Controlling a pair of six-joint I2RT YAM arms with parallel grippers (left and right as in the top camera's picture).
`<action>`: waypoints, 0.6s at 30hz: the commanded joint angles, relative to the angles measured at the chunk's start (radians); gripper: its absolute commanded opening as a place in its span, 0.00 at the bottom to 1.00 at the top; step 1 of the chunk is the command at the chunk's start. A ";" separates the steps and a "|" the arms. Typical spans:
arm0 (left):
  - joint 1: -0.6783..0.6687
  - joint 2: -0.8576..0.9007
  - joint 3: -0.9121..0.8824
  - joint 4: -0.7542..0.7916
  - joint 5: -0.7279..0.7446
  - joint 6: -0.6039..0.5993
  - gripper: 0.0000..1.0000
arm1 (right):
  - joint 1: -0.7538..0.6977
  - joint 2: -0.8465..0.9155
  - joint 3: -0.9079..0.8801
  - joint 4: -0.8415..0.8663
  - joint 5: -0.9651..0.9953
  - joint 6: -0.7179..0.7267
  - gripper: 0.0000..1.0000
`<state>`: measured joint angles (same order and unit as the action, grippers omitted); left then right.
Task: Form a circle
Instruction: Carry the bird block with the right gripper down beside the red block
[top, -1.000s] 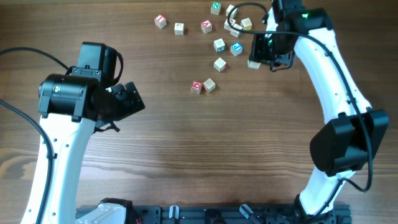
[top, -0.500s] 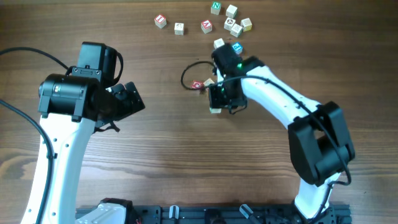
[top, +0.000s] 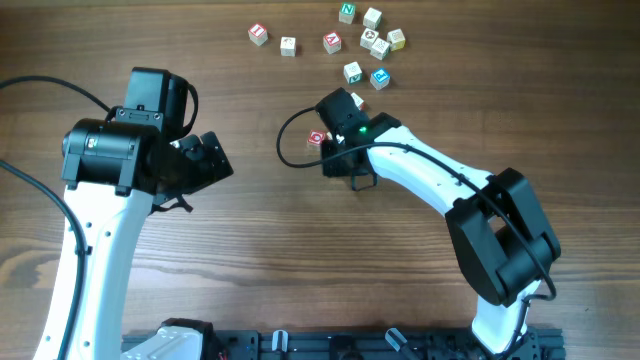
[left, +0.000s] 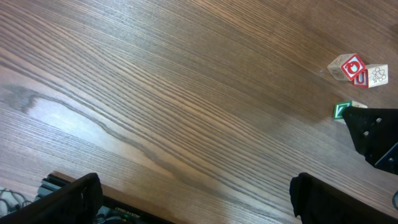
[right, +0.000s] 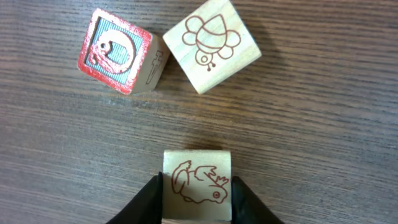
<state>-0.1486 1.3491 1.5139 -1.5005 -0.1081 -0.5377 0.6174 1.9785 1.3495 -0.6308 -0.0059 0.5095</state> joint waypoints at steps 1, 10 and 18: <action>0.000 -0.006 0.003 0.000 -0.017 -0.017 1.00 | 0.002 0.002 -0.003 0.000 0.027 0.056 0.37; 0.000 -0.006 0.003 0.000 -0.017 -0.017 1.00 | 0.018 0.002 -0.003 -0.010 -0.044 0.176 0.38; 0.000 -0.006 0.003 0.000 -0.017 -0.017 1.00 | 0.070 0.002 -0.003 -0.014 -0.069 0.174 0.48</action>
<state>-0.1486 1.3491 1.5139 -1.5005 -0.1081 -0.5377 0.6693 1.9785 1.3495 -0.6422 -0.0437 0.6697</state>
